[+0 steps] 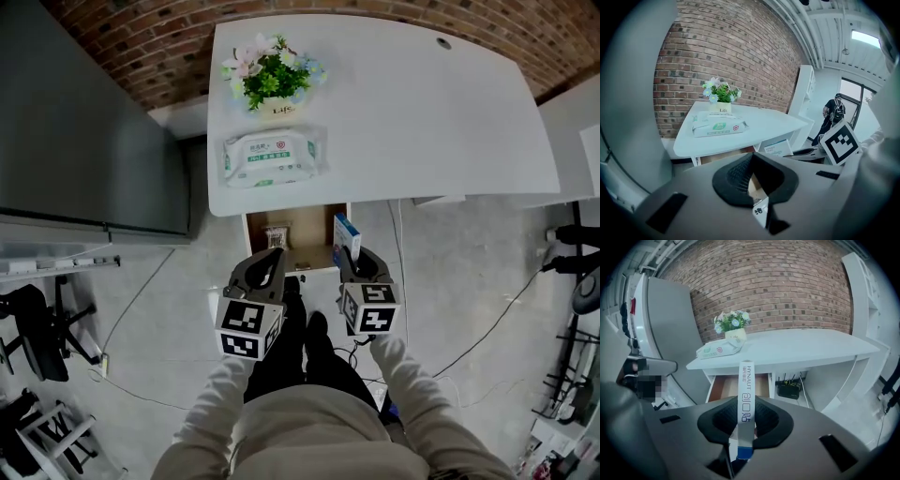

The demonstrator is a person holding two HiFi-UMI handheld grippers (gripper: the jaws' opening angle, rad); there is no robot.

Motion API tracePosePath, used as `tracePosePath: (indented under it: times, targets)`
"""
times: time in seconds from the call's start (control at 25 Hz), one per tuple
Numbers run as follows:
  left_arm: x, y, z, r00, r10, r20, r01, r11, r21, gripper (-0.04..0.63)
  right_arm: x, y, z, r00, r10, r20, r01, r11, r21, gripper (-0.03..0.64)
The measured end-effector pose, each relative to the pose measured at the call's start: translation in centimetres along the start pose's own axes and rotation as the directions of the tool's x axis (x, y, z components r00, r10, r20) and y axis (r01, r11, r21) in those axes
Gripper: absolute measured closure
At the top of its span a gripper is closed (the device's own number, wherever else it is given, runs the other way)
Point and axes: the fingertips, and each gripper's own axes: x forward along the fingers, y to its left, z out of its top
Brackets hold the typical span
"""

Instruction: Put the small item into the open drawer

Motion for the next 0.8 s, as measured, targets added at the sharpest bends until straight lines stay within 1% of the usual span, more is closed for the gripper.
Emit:
tracePosePath:
  times: [0.16,0.4,0.8]
  targets:
    - [1.1,0.5,-0.6,1.0,-0.008,-0.012,0.008,1.0,-0.012,0.578,1.7,-0.7,-0.6,1.0,-0.014,-0.027,0.014,1.0,0.001,0.523]
    - [2.1,1.7,-1.2,1.0,-0.009,-0.029,0.008,1.0,-0.025,0.578,4.5,-0.5,-1.9,0.998,-0.019,-0.067,0.019,1.0,-0.011,0.523]
    - [3.6,2.0,-2.1,0.999,-0.01,-0.041,0.008,0.999,-0.05,0.578,7.9,-1.2,-3.9,0.99,-0.034,-0.139,0.029,0.999,-0.041,0.523]
